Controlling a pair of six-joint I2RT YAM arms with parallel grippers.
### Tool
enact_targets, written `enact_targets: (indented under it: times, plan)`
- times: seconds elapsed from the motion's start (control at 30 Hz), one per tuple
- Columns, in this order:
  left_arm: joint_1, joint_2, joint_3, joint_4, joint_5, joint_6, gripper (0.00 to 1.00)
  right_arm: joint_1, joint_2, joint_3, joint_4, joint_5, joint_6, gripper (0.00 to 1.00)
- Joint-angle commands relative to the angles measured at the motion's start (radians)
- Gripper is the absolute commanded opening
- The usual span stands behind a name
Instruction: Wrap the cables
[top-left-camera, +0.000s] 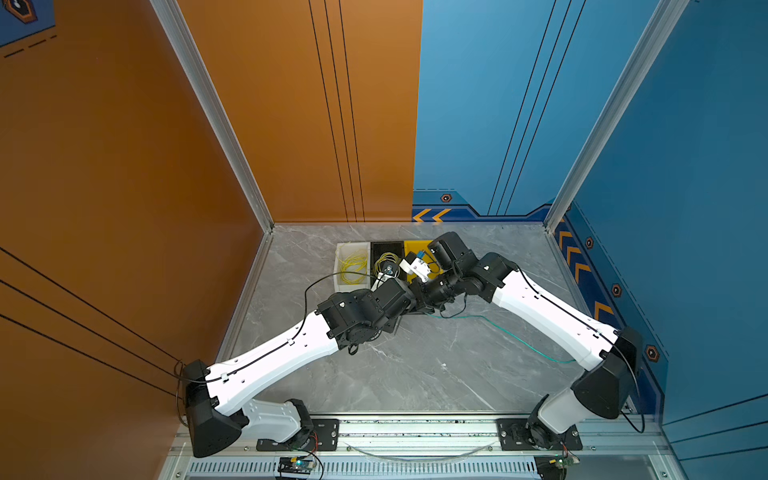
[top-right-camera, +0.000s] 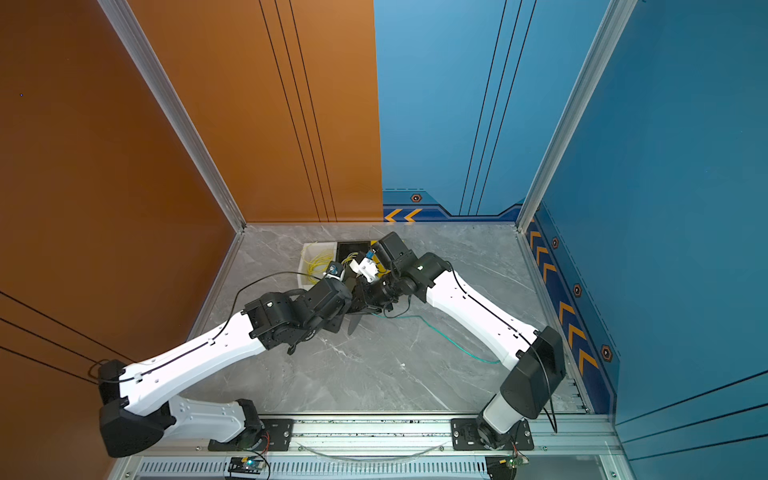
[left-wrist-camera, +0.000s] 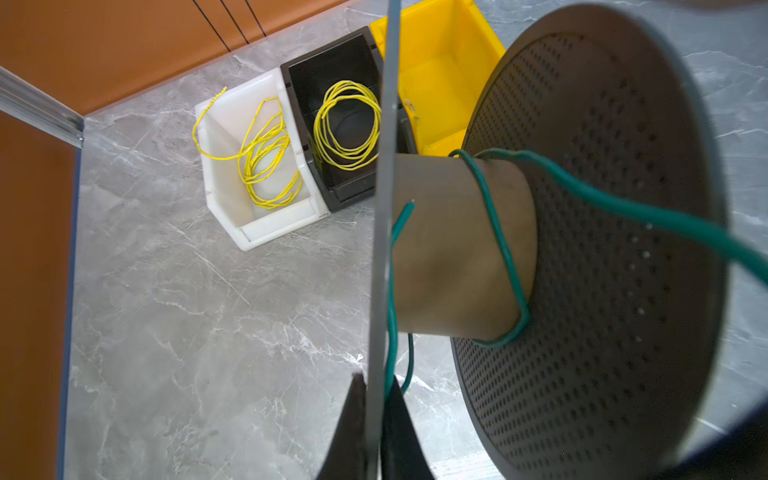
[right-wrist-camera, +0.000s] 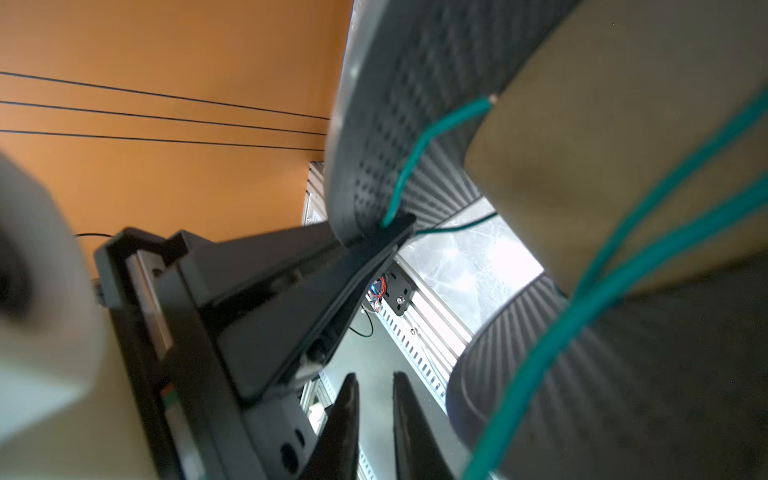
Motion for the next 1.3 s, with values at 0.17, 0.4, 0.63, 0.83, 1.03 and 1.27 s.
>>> enact_targets:
  times: [0.17, 0.4, 0.63, 0.83, 1.03, 1.27]
  plan:
    - [0.035, -0.037, 0.012, 0.009, -0.102, -0.055, 0.0, 0.05, -0.146, -0.116, 0.029, 0.089, -0.038, 0.32]
    - [0.042, -0.023, 0.028, 0.008, -0.113, -0.061, 0.0, 0.119, -0.214, -0.191, 0.032, 0.103, -0.097, 0.45]
    - [0.042, -0.02, 0.054, 0.011, -0.139, -0.068, 0.0, 0.136, -0.28, -0.264, 0.06, 0.132, -0.072, 0.31]
    - [0.046, -0.027, 0.06, 0.015, -0.149, -0.078, 0.0, 0.142, -0.304, -0.328, 0.143, 0.145, 0.002, 0.29]
    - [0.035, -0.037, 0.06, 0.014, -0.216, -0.089, 0.0, 0.183, -0.337, -0.443, 0.315, 0.181, 0.139, 0.45]
    - [0.045, -0.062, 0.035, 0.048, -0.216, -0.108, 0.0, 0.236, -0.322, -0.512, 0.381, 0.237, 0.201, 0.3]
